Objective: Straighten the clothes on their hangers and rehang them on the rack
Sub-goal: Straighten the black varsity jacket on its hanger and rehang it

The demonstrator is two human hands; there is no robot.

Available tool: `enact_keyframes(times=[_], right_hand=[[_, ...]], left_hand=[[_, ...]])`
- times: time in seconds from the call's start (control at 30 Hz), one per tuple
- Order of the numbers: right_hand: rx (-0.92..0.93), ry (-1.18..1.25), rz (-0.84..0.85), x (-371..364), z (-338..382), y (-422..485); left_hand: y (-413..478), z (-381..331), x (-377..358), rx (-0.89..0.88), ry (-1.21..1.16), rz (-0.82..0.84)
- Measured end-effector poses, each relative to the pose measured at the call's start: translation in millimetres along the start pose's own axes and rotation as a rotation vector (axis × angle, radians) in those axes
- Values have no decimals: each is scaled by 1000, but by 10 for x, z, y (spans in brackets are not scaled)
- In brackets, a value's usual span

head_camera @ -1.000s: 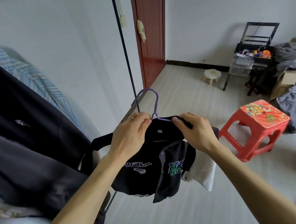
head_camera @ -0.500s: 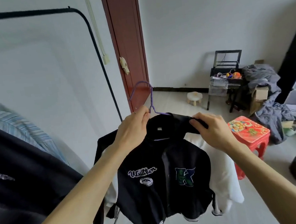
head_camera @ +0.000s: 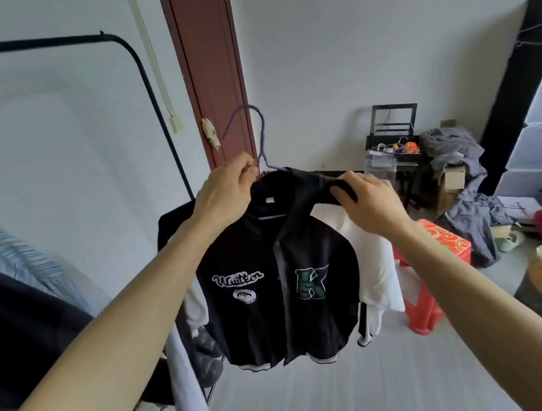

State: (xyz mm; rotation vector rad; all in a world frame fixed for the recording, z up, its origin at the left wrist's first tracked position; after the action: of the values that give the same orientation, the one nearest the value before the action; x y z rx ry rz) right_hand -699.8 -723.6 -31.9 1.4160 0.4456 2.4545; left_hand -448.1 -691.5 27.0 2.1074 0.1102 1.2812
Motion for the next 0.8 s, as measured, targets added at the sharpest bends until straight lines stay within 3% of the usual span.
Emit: enact_keyframes(times=[0.1, 0.17, 0.33, 0.57, 0.7, 0.8], right_hand=[[-289, 192, 88, -44, -535, 147], [-333, 204, 125, -146, -646, 120], [-220, 251, 234, -430, -335, -54], [144, 126, 6, -260, 603, -2], [240, 270, 53, -256, 872, -10], [273, 224, 75, -314, 1046, -93]], left_hand=[[17, 183, 190, 53, -33, -51], [-34, 277, 189, 72, -39, -53], [-182, 427, 109, 126, -53, -45], [-220, 323, 238, 84, -44, -56], [-353, 374, 382, 122, -28, -52], [-434, 383, 482, 112, -3, 3]])
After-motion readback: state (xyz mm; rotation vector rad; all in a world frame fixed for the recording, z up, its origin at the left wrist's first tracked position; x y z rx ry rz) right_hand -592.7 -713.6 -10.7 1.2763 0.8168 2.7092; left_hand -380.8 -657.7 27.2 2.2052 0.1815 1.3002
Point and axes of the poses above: each hand's wrist, its own y-axis towards the middle knuckle, its own x-axis out of the back of the hand, z = x × y, the point moved 9 cm from there along y, towards the middle knuckle, and after that the axes turned 15 degrees about -x, right-handed, at the moved point
